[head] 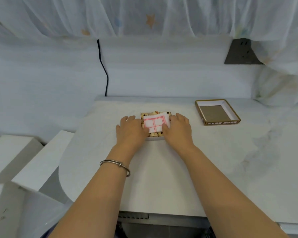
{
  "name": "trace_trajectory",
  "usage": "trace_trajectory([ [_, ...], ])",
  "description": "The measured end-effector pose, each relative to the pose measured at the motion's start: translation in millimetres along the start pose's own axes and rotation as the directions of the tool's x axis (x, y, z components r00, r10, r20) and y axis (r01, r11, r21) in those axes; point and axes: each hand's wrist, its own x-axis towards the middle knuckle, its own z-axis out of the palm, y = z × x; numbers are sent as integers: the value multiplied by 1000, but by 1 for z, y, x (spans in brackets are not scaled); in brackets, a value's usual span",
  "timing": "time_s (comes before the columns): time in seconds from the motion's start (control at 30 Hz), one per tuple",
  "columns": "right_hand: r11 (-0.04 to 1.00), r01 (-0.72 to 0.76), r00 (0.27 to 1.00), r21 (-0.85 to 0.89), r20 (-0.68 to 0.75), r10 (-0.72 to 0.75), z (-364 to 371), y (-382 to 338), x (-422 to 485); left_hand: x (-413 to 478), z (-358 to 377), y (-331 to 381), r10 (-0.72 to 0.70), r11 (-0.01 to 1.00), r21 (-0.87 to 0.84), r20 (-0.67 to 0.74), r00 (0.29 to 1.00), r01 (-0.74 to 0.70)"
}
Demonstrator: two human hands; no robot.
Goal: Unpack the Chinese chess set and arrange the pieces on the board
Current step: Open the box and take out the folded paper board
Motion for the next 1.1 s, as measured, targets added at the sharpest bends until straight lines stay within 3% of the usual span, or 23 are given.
trace_trajectory([
  [0.27, 992, -29, 996, 124, -80, 39, 2, 6, 5, 6, 2, 0, 68, 998, -3, 72, 995, -68],
  [0.37, 948, 12, 988, 317, -151, 38, -6, 3, 6, 9, 4, -1, 71, 997, -43, 52, 996, -69],
  [0.47, 773, 23, 990, 634, -123, 71, -25, -6, 4, 10, -1, 1, 48, 935, -351, -35, 998, -57],
  [0.53, 646, 29, 995, 763, -83, 53, -37, -10, 2, 5, -11, 7, -16, 789, -615, -32, 999, -7],
  [0.63, 524, -24, 998, 851, -8, 58, -48, -13, -1, 3, -27, 9, -42, 630, -777, -12, 999, 17],
  [0.7, 554, -34, 997, 832, -14, 82, -46, -14, -2, 2, -33, 5, -66, 532, -845, 17, 998, 50],
  [0.73, 617, -33, 995, 786, -32, 94, -43, -14, -3, 2, -36, 2, -126, 482, -871, 34, 991, 91],
  [0.83, 856, -11, 995, 517, -76, 58, -30, -13, -3, 6, -38, -13, -371, 282, -942, 68, 926, 181],
  [0.93, 959, 16, 1000, 283, 6, -18, -14, -10, -4, 12, -30, -33, -477, 136, -967, 125, 870, 214],
  [1.03, 979, 9, 988, 202, 147, -39, 1, -1, -4, 17, -19, -49, -483, 184, -943, 159, 861, 277],
  [1.1, 984, 0, 979, 180, 199, -36, 6, 3, -3, 21, -20, -51, -461, 347, -891, 110, 881, 293],
])
